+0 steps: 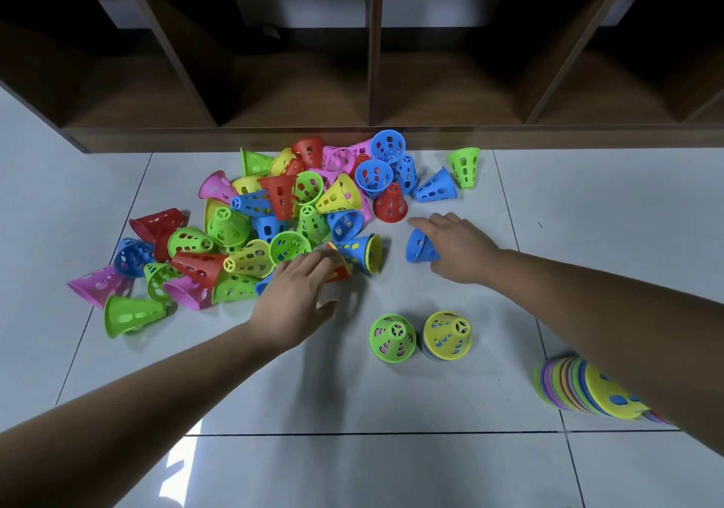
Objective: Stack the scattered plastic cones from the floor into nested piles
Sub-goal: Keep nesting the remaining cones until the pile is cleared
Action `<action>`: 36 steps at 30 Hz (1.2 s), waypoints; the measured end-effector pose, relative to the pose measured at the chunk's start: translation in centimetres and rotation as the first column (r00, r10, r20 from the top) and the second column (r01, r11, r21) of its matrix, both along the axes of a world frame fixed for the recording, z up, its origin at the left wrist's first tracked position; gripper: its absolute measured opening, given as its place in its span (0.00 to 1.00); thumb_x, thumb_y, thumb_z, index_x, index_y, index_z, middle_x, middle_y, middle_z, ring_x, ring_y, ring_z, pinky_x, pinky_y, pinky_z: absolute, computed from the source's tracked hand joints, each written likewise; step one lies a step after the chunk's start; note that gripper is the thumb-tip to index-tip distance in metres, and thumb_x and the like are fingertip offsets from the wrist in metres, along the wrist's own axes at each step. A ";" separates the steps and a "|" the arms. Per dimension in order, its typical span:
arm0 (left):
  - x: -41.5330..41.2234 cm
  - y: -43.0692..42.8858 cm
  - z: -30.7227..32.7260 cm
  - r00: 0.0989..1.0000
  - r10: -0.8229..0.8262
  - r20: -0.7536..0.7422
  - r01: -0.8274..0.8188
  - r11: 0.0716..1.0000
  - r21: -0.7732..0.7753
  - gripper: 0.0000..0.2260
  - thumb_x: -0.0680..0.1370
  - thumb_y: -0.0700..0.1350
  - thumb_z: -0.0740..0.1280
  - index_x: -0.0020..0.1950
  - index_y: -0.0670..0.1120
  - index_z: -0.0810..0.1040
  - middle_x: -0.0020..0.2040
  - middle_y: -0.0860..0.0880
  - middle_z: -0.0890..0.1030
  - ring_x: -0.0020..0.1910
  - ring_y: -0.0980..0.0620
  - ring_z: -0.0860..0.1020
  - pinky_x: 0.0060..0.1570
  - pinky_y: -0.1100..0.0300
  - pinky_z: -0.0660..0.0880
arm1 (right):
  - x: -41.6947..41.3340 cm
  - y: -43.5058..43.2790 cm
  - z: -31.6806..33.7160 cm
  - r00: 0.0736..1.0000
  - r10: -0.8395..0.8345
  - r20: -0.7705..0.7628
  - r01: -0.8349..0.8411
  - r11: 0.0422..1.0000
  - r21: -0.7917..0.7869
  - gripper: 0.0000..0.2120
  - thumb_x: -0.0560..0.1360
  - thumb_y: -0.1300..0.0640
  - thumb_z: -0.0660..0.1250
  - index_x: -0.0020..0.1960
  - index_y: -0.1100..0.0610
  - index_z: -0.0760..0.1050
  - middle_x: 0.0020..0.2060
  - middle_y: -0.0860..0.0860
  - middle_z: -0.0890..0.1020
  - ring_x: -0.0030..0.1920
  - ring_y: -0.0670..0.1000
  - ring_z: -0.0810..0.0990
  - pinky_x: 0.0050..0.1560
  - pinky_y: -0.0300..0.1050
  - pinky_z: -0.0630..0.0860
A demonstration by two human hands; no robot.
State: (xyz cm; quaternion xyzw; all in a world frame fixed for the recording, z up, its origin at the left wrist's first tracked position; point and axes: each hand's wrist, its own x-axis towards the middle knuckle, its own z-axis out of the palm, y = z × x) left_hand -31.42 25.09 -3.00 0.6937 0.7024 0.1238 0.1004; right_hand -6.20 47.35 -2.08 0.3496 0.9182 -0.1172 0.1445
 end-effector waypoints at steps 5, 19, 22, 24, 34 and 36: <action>-0.3 1.0 -0.9 0.994 -0.079 0.081 0.080 0.997 -0.008 0.36 0.71 0.39 0.80 0.76 0.51 0.72 0.77 0.50 0.70 0.73 0.43 0.71 0.68 0.45 0.74 | 0.9 -1.5 -1.4 0.997 -0.070 -0.041 0.065 0.990 -0.126 0.42 0.76 0.54 0.74 0.84 0.46 0.56 0.70 0.53 0.70 0.69 0.58 0.72 0.66 0.55 0.75; -1.3 2.5 -0.3 0.984 0.035 0.175 -0.051 0.995 0.086 0.21 0.77 0.47 0.79 0.70 0.50 0.79 0.62 0.51 0.80 0.51 0.45 0.84 0.48 0.50 0.83 | 2.5 -4.4 0.7 0.896 -0.378 -0.235 0.303 0.905 -0.299 0.33 0.74 0.45 0.78 0.67 0.47 0.58 0.49 0.51 0.83 0.48 0.56 0.82 0.48 0.58 0.81; -1.3 1.8 1.1 0.967 0.066 0.246 -0.095 0.989 0.109 0.21 0.77 0.49 0.79 0.68 0.54 0.79 0.58 0.56 0.80 0.49 0.52 0.81 0.46 0.55 0.81 | 3.3 -5.7 2.4 0.855 -0.427 -0.295 0.319 0.881 -0.349 0.32 0.72 0.47 0.79 0.64 0.48 0.61 0.43 0.47 0.82 0.43 0.52 0.82 0.46 0.54 0.79; -1.2 1.1 2.4 0.946 0.079 0.314 -0.120 0.986 0.113 0.20 0.77 0.50 0.79 0.67 0.56 0.79 0.57 0.58 0.78 0.49 0.56 0.78 0.46 0.58 0.79 | 4.0 -6.6 3.7 0.838 -0.440 -0.321 0.321 0.875 -0.363 0.28 0.73 0.46 0.79 0.60 0.48 0.63 0.43 0.46 0.83 0.43 0.50 0.82 0.47 0.54 0.80; 3.5 -1.2 8.7 0.823 0.073 0.564 -0.177 0.975 0.132 0.19 0.77 0.51 0.80 0.65 0.55 0.80 0.60 0.59 0.81 0.59 0.53 0.80 0.46 0.62 0.77 | 8.4 -10.8 11.4 0.725 -0.453 -0.518 0.318 0.888 -0.331 0.12 0.77 0.46 0.75 0.55 0.43 0.75 0.42 0.44 0.81 0.40 0.48 0.79 0.41 0.38 0.73; 5.2 -1.6 9.1 0.814 0.013 0.581 -0.109 0.985 0.131 0.19 0.77 0.51 0.79 0.65 0.55 0.80 0.60 0.59 0.81 0.58 0.52 0.80 0.46 0.64 0.75 | 9.3 -11.6 12.7 0.721 -0.467 -0.512 0.337 0.882 -0.330 0.11 0.76 0.47 0.76 0.54 0.42 0.76 0.41 0.42 0.81 0.42 0.47 0.79 0.43 0.36 0.74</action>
